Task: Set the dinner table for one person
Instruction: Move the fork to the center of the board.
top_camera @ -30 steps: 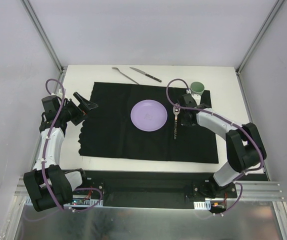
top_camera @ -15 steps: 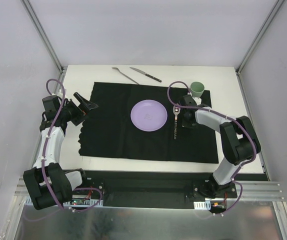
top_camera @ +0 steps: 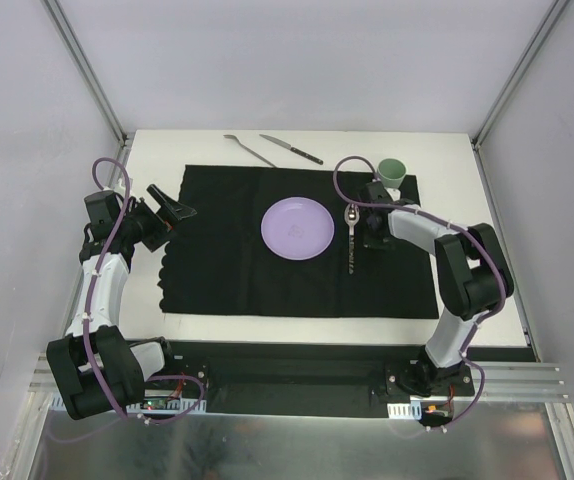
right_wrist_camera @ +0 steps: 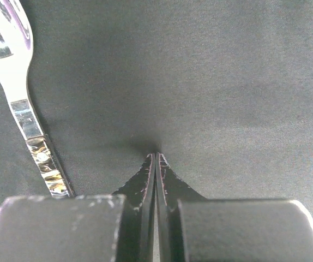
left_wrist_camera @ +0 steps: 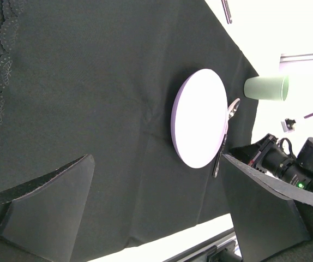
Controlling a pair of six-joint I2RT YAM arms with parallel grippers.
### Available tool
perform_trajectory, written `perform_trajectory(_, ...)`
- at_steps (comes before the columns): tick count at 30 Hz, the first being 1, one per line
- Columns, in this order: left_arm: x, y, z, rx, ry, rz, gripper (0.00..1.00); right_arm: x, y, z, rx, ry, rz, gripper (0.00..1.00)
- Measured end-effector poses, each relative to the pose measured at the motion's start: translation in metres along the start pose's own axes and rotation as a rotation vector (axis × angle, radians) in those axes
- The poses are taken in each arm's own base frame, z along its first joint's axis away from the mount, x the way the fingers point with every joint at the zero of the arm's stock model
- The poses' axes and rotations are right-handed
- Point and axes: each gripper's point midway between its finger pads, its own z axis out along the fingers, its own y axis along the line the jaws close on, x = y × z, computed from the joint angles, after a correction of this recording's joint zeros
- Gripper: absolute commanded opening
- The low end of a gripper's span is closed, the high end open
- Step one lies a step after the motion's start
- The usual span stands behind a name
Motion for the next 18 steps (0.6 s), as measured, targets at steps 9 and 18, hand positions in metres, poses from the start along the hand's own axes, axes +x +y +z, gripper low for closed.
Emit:
perform_trajectory(9,0.000,0.000,0.000,0.000,0.000,0.001,0.99,-0.006,0.002,0.002,0.000,0.001,-0.008,0.01)
perform_trajectory(18,0.000,0.000,0.000,0.000,0.000,0.003,0.99,-0.008,-0.004,-0.016,-0.017,-0.045,-0.009,0.01)
